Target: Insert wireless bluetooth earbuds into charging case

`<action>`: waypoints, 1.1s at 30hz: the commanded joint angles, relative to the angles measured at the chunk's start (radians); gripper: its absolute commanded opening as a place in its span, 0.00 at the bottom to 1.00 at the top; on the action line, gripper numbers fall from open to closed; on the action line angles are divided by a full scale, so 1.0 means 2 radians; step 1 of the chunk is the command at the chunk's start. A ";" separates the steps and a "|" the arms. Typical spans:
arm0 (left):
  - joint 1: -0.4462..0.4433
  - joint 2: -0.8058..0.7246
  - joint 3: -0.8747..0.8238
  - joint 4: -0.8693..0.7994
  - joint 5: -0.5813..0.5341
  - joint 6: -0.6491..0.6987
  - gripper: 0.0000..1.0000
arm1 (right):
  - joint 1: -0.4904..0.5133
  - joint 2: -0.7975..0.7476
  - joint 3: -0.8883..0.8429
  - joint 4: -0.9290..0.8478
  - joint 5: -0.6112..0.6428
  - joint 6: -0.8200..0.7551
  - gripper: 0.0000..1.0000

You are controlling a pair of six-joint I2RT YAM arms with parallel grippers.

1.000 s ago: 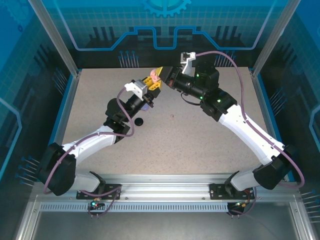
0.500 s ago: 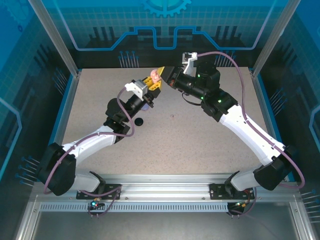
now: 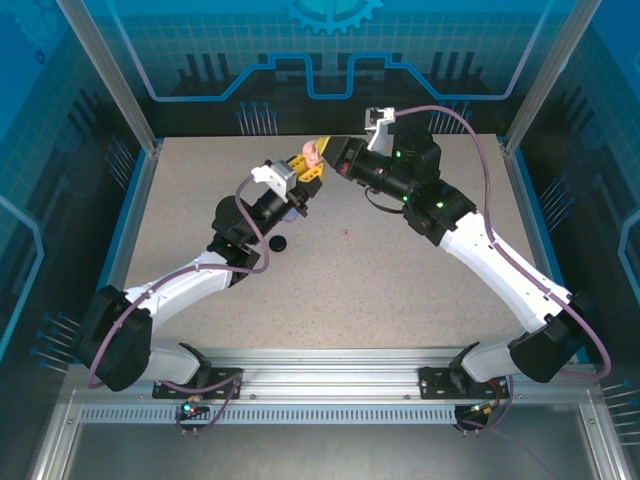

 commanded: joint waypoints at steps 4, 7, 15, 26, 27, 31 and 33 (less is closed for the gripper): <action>-0.005 -0.014 0.024 0.001 0.070 0.019 0.00 | 0.000 -0.028 0.007 0.018 -0.010 -0.022 0.07; -0.009 -0.015 0.025 -0.012 0.086 0.036 0.00 | 0.000 -0.041 0.017 0.020 -0.012 -0.032 0.07; -0.013 -0.018 0.023 -0.011 0.087 0.056 0.00 | 0.001 -0.085 -0.004 0.037 -0.014 -0.040 0.07; -0.015 -0.019 0.028 -0.006 0.078 0.050 0.00 | 0.005 -0.100 -0.050 0.040 0.000 -0.046 0.07; -0.015 -0.018 0.029 -0.006 0.077 0.051 0.00 | 0.005 -0.097 -0.050 0.040 0.000 -0.047 0.07; -0.018 -0.019 0.030 -0.007 0.074 0.053 0.00 | 0.007 -0.086 -0.056 0.039 0.003 -0.044 0.07; -0.017 -0.020 0.031 -0.007 0.073 0.053 0.00 | 0.007 -0.082 -0.059 0.041 0.003 -0.043 0.07</action>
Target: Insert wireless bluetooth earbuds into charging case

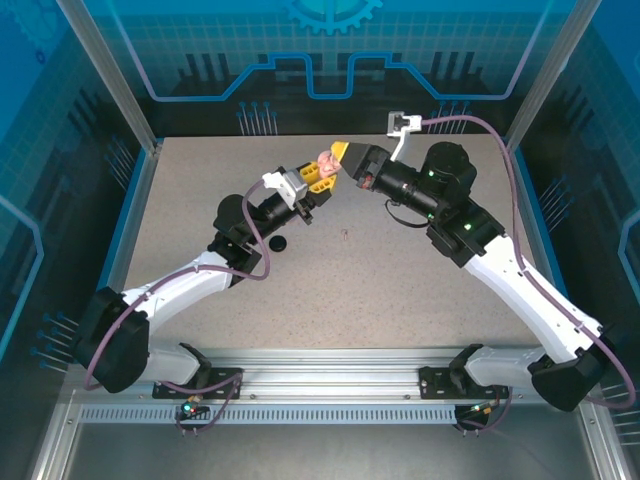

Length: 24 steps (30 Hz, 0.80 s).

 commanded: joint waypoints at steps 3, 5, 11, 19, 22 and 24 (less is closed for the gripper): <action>-0.006 -0.015 0.020 0.015 -0.002 0.011 0.00 | 0.006 0.007 -0.010 0.012 0.014 -0.008 0.07; -0.006 -0.016 0.020 0.015 -0.002 0.011 0.00 | 0.006 0.008 -0.012 0.010 0.018 -0.010 0.07; -0.006 -0.017 0.020 0.015 -0.002 0.011 0.00 | 0.004 0.008 -0.018 0.001 0.029 -0.016 0.07; -0.007 -0.021 0.021 0.015 -0.003 0.011 0.00 | -0.001 0.009 -0.023 -0.002 0.031 -0.015 0.07; -0.007 -0.021 0.022 0.015 -0.003 0.011 0.00 | -0.003 0.009 -0.025 -0.003 0.030 -0.014 0.07; -0.007 -0.021 0.023 0.015 -0.004 0.011 0.00 | -0.003 0.010 -0.026 -0.003 0.029 -0.013 0.06</action>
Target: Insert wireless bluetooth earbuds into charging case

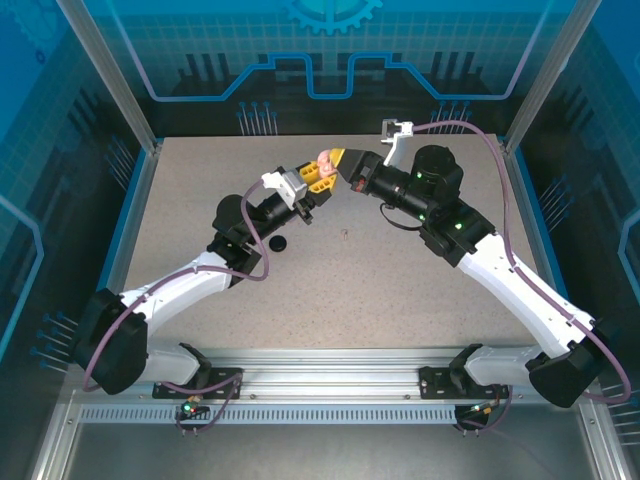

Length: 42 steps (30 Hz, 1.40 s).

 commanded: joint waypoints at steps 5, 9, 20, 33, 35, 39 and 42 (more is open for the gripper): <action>-0.005 -0.017 0.023 0.019 -0.006 0.010 0.00 | -0.005 -0.001 -0.011 0.000 0.009 -0.007 0.06; -0.006 -0.017 0.025 0.019 -0.006 0.008 0.00 | -0.007 -0.005 -0.014 -0.003 0.011 -0.008 0.06; -0.006 -0.011 0.030 0.024 -0.038 -0.004 0.00 | -0.002 -0.017 -0.033 -0.016 0.017 -0.018 0.06; -0.007 -0.004 0.031 0.020 -0.043 -0.014 0.00 | 0.004 -0.015 -0.012 -0.037 0.030 -0.027 0.28; -0.007 -0.004 0.030 0.020 -0.044 -0.016 0.00 | 0.003 -0.014 -0.003 -0.044 0.030 -0.031 0.33; -0.007 -0.001 0.027 0.021 -0.045 -0.022 0.00 | 0.004 -0.015 0.008 -0.050 0.029 -0.036 0.54; -0.006 0.002 0.023 0.023 -0.047 -0.025 0.00 | 0.005 -0.023 0.013 -0.060 0.032 -0.041 0.68</action>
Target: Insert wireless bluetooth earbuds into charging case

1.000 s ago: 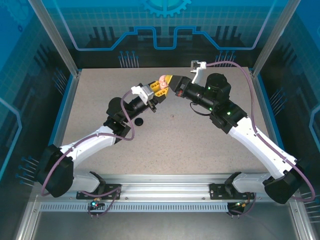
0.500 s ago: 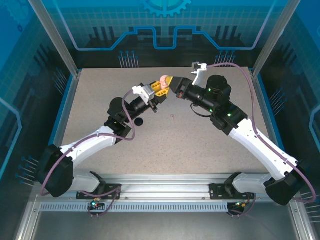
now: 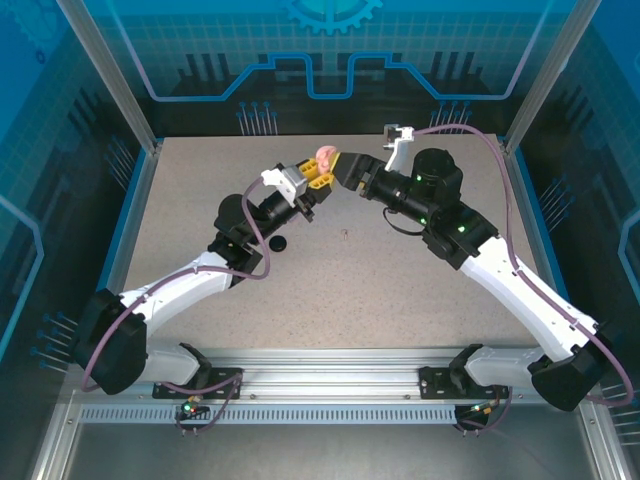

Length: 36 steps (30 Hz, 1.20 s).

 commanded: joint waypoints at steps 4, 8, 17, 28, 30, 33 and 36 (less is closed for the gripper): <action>0.001 0.005 0.014 0.032 -0.010 -0.015 0.00 | 0.003 -0.021 0.048 -0.083 0.023 -0.029 0.71; 0.001 0.007 0.010 0.032 -0.010 -0.015 0.00 | 0.002 -0.008 0.111 -0.201 0.036 -0.065 0.70; 0.001 0.011 0.005 0.028 -0.008 -0.014 0.00 | 0.000 0.066 0.228 -0.371 0.026 -0.136 0.10; 0.001 0.013 0.004 0.022 -0.003 -0.017 0.00 | 0.004 0.114 0.290 -0.407 0.025 -0.163 0.00; 0.000 0.015 0.004 0.022 -0.001 -0.017 0.00 | 0.005 0.120 0.302 -0.410 0.025 -0.165 0.00; 0.001 0.017 0.004 0.021 0.000 -0.018 0.00 | 0.010 0.128 0.316 -0.413 0.023 -0.167 0.00; 0.001 0.020 0.004 0.021 0.000 -0.019 0.00 | 0.016 0.138 0.332 -0.414 0.019 -0.168 0.00</action>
